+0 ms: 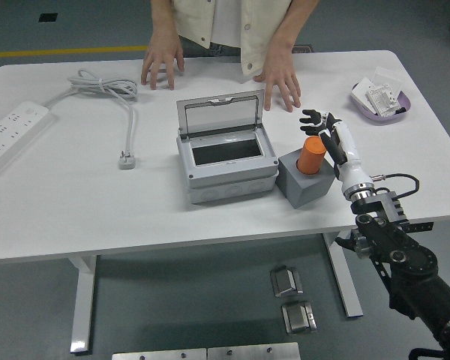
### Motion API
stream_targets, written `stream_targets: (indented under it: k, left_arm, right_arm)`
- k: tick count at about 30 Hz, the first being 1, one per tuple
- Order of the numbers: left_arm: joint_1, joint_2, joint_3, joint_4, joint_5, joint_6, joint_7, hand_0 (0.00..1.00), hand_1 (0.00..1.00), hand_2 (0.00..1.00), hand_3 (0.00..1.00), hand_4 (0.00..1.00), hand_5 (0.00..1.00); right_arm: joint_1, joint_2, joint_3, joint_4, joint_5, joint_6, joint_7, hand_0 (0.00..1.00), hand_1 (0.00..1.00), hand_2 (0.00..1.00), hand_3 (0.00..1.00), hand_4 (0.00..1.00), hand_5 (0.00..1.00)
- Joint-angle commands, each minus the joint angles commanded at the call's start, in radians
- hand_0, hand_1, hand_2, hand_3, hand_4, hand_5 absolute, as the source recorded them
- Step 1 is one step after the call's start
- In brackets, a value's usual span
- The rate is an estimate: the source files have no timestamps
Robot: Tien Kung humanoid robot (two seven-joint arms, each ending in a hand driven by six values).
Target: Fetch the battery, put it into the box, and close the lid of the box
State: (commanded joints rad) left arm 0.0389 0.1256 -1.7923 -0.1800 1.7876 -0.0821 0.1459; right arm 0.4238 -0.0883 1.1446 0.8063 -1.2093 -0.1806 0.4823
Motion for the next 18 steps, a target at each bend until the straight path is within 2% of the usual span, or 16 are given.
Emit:
stream_targets:
  k: [14, 15, 18]
  left_arm:
    - [-0.003, -0.002, 0.003, 0.000, -0.003, 0.000, -0.001, 0.628, 0.675, 0.671, 0.693, 0.678, 0.150]
    - [-0.003, -0.003, 0.003, 0.000, -0.003, 0.000, -0.001, 0.627, 0.675, 0.671, 0.693, 0.679, 0.151]
    - [-0.004, -0.003, 0.002, 0.000, -0.002, 0.000, -0.001, 0.627, 0.675, 0.671, 0.693, 0.679, 0.151]
  right_arm:
    - [-0.007, -0.005, -0.021, 0.011, -0.029, -0.004, -0.016, 0.643, 0.658, 0.690, 0.733, 0.965, 0.781]
    - [-0.008, -0.005, -0.022, 0.011, -0.032, -0.004, -0.018, 0.630, 0.663, 0.691, 0.738, 0.813, 0.406]
    - [-0.010, -0.007, -0.023, 0.012, -0.038, -0.005, -0.023, 0.630, 0.663, 0.691, 0.738, 0.813, 0.406]
